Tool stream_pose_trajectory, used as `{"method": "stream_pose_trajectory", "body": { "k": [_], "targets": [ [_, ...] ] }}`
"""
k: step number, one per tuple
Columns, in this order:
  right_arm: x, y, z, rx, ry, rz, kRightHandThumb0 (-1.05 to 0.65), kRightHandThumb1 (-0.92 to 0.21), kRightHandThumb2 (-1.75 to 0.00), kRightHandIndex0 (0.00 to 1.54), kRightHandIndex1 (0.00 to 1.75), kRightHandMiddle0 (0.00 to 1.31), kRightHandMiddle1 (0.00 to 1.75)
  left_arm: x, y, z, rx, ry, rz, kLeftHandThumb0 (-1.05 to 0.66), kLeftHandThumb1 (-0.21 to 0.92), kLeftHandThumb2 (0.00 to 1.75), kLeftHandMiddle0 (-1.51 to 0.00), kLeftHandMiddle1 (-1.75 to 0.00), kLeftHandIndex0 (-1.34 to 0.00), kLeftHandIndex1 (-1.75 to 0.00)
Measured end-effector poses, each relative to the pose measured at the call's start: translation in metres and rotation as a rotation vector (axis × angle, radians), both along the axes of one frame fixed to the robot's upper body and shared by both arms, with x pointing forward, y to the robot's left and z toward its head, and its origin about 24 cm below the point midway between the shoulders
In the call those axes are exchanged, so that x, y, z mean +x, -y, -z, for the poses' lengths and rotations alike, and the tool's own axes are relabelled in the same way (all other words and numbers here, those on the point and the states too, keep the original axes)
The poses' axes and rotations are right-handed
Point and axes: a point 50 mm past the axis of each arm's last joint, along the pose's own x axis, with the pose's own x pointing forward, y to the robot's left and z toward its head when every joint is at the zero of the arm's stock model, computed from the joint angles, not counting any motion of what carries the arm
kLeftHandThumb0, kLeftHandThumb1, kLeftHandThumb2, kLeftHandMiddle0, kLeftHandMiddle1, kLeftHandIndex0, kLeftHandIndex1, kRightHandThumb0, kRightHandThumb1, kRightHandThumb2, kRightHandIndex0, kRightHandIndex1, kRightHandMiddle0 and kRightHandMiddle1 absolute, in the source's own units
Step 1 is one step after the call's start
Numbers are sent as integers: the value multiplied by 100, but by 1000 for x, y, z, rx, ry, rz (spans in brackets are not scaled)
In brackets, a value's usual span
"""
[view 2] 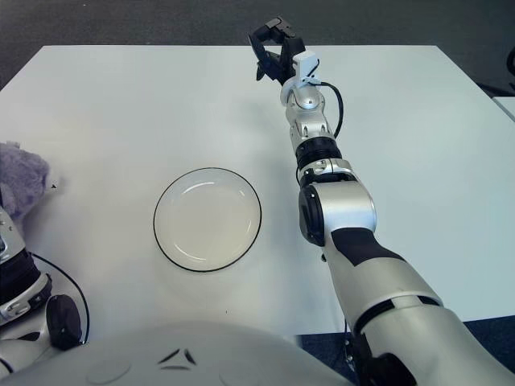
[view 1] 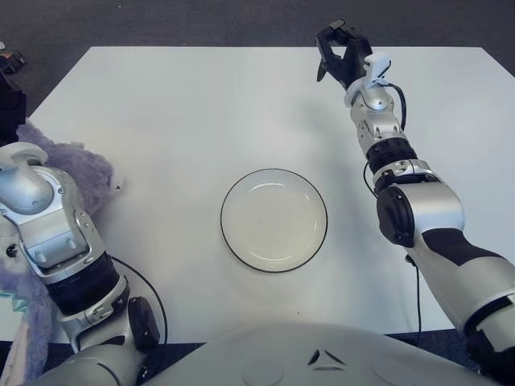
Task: Put the doll into the plate.
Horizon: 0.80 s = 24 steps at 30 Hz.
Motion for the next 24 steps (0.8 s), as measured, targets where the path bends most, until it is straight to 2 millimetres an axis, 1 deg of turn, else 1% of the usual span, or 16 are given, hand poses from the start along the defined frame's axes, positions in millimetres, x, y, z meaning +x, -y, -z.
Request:
{"method": "stream_pose_trajectory", "body": {
  "k": [6, 10, 18, 19, 21, 24],
  "targets": [
    [0, -4, 2, 3, -9, -11, -35, -92, -35, 94, 175, 38, 157, -2, 2, 0, 9, 11, -16, -36, 90, 40, -65, -153, -37, -159],
    [0, -7, 5, 11, -27, -36, -35, -92, -35, 95, 175, 38, 156, -7, 6, 1, 7, 27, -51, -36, 91, 37, -66, -151, -38, -158],
    [0, -8, 7, 14, -41, -50, -35, -92, -34, 95, 175, 38, 156, -9, 7, 3, 6, 28, -61, -35, 92, 35, -68, -149, -38, -157],
    [0, -8, 7, 15, -41, -50, -35, -92, -34, 96, 175, 39, 155, -9, 7, 3, 6, 28, -61, -36, 91, 35, -71, -147, -41, -154],
    [0, -8, 8, 15, -43, -51, -35, -92, -34, 96, 175, 39, 155, -10, 9, 3, 18, 3, -52, -36, 91, 35, -70, -147, -40, -155],
    [0, -8, 8, 14, -48, -50, -35, -92, -33, 97, 175, 40, 154, -11, 12, 4, 63, -85, -6, -36, 92, 34, -71, -146, -40, -155]
  ]
}}
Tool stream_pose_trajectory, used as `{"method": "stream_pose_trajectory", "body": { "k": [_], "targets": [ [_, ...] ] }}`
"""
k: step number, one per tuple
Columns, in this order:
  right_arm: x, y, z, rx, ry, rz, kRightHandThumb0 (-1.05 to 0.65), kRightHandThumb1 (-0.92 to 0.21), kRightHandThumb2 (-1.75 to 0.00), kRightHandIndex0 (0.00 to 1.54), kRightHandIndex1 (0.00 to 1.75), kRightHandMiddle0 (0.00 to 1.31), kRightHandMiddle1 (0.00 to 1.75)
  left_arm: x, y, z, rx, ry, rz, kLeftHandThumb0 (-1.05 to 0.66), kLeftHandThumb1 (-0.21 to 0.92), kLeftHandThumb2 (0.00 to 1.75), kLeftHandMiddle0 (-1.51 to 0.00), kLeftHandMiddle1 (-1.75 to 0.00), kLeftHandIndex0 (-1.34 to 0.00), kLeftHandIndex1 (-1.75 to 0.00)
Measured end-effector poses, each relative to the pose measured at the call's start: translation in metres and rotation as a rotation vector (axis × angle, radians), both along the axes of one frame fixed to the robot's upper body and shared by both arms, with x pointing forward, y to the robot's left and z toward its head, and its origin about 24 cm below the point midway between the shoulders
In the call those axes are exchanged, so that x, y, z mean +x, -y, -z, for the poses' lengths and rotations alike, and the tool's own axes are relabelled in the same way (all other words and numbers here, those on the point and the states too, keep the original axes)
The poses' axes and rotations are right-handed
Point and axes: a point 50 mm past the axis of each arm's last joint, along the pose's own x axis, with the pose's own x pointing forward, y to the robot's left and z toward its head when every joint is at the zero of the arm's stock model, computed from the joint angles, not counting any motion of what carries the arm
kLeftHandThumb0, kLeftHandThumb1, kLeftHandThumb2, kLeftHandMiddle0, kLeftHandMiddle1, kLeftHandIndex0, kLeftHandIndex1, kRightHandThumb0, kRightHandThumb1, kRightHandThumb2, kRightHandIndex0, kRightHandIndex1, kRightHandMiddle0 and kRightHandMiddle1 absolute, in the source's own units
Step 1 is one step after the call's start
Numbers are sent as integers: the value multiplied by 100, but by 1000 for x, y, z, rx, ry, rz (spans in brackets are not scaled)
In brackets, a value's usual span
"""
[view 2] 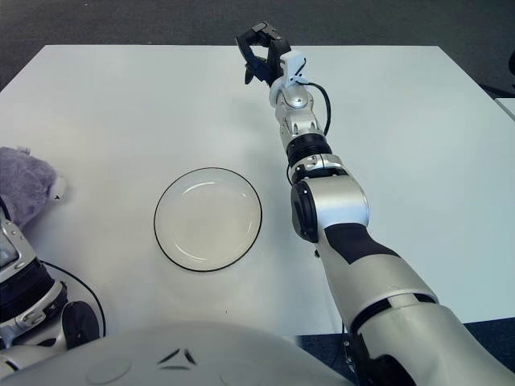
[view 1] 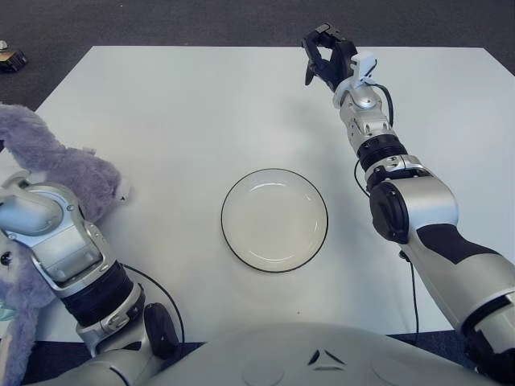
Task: Put the doll into the plate.
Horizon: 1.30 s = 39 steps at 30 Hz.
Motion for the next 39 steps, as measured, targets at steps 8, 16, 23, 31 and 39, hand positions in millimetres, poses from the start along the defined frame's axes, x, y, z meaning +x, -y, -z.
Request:
{"method": "stream_pose_trajectory", "body": {
  "k": [8, 16, 23, 31, 39],
  "targets": [
    [0, 0, 2, -3, -8, -4, -35, -92, -33, 97, 175, 40, 154, 2, 5, 4, 28, -167, 106, -35, 92, 35, -69, -147, -38, -157],
    [0, -1, 2, -12, -9, -11, -35, -92, -34, 97, 175, 39, 155, 6, 11, 7, -9, -91, 92, -35, 92, 40, -67, -153, -33, -162],
    [0, -2, 3, -20, -9, -15, -35, -92, -34, 96, 175, 39, 155, 9, 15, 6, -41, 68, -8, -35, 92, 41, -67, -155, -32, -163],
    [0, -2, 4, -24, -12, -13, -35, -92, -34, 95, 175, 39, 155, 9, 11, 15, -229, 158, -120, -35, 92, 40, -65, -156, -33, -162],
    [0, -2, 4, -29, -14, -13, -35, -92, -34, 95, 175, 39, 155, 14, 5, 20, -389, 72, -144, -35, 92, 44, -60, -157, -28, -167]
  ]
}}
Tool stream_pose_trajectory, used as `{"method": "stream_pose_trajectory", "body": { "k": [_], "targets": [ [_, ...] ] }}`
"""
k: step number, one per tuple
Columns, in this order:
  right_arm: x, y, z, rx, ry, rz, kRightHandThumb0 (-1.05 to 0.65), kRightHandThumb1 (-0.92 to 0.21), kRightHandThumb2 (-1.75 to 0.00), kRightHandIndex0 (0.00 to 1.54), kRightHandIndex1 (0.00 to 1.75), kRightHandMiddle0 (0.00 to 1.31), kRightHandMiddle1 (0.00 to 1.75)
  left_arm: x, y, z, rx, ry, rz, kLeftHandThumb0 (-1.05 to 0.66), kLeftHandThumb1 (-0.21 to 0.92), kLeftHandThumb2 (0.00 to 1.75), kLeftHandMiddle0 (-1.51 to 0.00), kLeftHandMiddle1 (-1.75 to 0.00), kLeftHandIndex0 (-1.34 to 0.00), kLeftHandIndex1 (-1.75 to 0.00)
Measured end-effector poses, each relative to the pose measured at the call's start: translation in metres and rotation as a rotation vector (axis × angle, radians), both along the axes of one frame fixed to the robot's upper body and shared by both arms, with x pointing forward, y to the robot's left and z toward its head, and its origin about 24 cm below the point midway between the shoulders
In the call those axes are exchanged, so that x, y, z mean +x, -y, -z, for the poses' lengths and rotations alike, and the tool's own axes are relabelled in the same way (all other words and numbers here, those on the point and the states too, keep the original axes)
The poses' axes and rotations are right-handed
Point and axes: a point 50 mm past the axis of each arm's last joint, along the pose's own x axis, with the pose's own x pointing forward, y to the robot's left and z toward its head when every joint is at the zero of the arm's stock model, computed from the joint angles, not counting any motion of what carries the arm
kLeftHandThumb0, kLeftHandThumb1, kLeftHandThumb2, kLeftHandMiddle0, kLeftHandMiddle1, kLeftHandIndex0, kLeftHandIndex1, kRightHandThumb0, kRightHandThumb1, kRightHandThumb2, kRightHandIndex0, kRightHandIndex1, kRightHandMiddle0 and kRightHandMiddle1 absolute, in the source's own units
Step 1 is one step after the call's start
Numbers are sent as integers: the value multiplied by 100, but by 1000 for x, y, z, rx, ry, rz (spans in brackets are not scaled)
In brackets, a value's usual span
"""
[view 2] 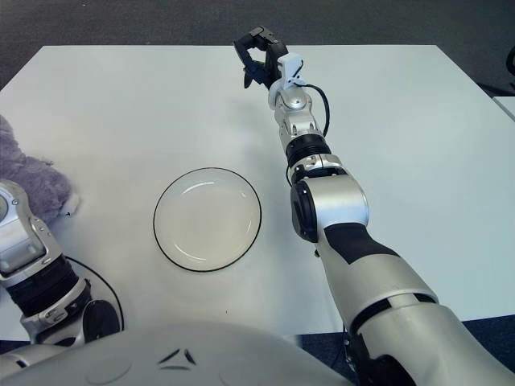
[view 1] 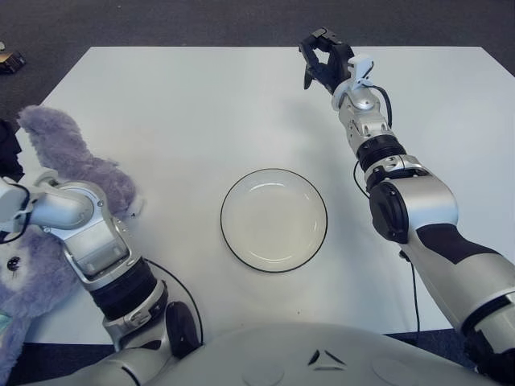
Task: Put the doll into the plate.
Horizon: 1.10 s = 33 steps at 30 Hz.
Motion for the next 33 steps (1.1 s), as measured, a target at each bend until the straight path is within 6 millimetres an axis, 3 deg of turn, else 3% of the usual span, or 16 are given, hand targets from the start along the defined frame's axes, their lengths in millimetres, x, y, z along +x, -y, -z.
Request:
{"method": "stream_pose_trajectory", "body": {
  "k": [11, 22, 33],
  "targets": [
    [0, 0, 2, -6, -7, 0, -35, -92, -33, 95, 175, 40, 154, 5, -13, 8, -178, 28, 107, -35, 92, 50, -48, -173, -21, -174],
    [0, 1, 2, -6, -8, 1, -35, -92, -32, 96, 175, 41, 153, 14, -21, 16, -312, 25, 187, -35, 92, 51, -38, -175, -20, -175],
    [0, 1, 2, -5, -8, 1, -35, -92, -31, 96, 175, 42, 151, 26, -22, 18, -426, 0, 287, -35, 92, 51, -38, -175, -20, -175]
  ]
}}
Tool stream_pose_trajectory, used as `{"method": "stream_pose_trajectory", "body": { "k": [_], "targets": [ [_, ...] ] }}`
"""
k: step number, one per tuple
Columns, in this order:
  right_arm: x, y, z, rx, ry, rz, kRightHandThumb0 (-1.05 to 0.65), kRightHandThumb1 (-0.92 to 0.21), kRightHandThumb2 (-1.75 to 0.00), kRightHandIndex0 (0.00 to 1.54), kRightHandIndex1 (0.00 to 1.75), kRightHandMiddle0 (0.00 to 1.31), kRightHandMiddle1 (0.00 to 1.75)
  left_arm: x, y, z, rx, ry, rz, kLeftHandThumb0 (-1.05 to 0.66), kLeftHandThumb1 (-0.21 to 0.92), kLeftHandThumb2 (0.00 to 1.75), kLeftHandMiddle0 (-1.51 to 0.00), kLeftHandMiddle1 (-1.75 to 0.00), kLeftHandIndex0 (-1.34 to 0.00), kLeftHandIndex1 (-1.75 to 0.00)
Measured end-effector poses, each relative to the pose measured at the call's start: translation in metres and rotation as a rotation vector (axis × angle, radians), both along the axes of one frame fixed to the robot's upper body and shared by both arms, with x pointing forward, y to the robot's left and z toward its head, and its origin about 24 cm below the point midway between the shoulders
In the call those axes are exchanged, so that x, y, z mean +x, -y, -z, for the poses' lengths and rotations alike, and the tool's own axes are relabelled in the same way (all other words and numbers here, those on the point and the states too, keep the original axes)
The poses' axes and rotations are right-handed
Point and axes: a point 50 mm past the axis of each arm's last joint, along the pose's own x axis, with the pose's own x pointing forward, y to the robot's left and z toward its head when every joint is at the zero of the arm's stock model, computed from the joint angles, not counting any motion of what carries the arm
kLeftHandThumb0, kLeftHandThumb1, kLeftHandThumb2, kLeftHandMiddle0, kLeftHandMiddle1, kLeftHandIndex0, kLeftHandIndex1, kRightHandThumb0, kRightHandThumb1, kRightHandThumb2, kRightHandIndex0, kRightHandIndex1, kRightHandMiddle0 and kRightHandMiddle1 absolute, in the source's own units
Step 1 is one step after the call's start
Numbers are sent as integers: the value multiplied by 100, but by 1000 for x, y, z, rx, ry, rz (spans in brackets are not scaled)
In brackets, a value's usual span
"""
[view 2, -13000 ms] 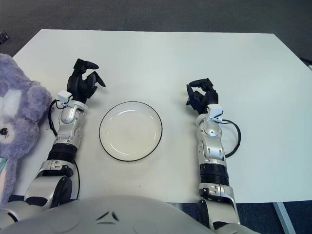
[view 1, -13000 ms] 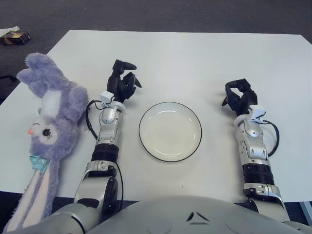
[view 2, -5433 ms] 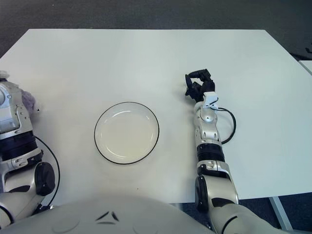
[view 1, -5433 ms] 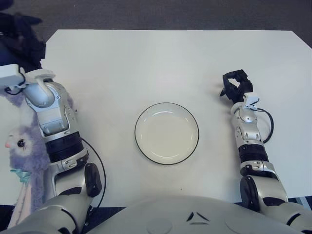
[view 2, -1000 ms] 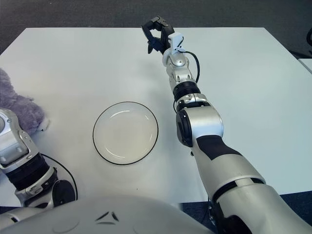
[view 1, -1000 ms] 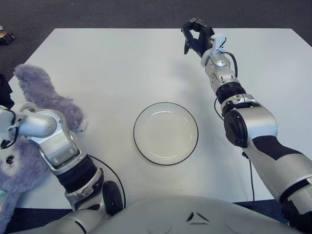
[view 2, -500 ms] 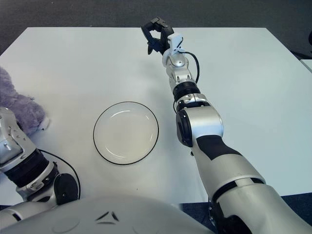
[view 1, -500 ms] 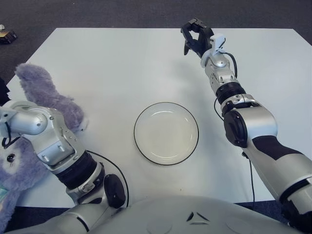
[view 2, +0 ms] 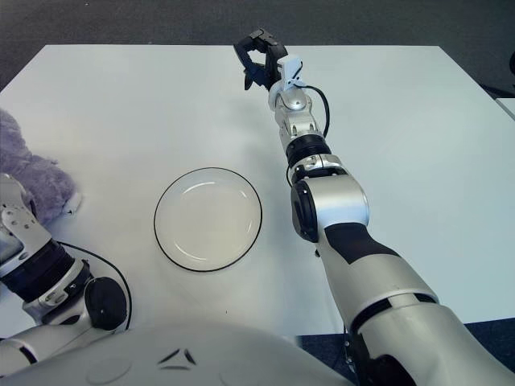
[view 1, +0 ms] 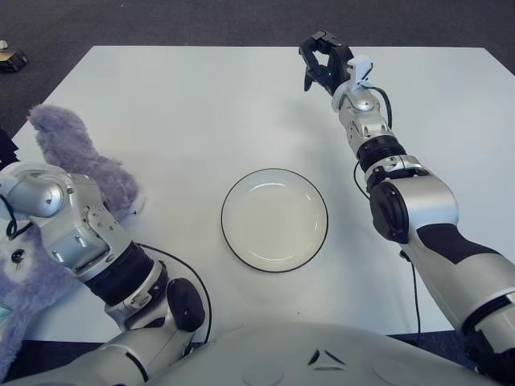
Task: Put the doll into the plate.
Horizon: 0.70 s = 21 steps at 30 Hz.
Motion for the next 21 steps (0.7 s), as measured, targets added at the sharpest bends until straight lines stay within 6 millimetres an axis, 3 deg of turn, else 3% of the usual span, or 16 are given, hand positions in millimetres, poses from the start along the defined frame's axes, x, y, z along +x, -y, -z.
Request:
{"method": "stream_pose_trajectory", "body": {
  "k": [14, 21],
  "targets": [
    [0, 2, 0, 1, 7, 2, -35, -92, -30, 98, 175, 43, 150, 19, 1, 3, -91, -52, 168, -35, 92, 51, -40, -175, -21, -175],
    [0, 2, -1, 3, 12, -2, -35, -92, -30, 99, 175, 44, 150, 33, 4, 5, -149, -45, 285, -35, 92, 51, -49, -175, -21, -175]
  ]
}}
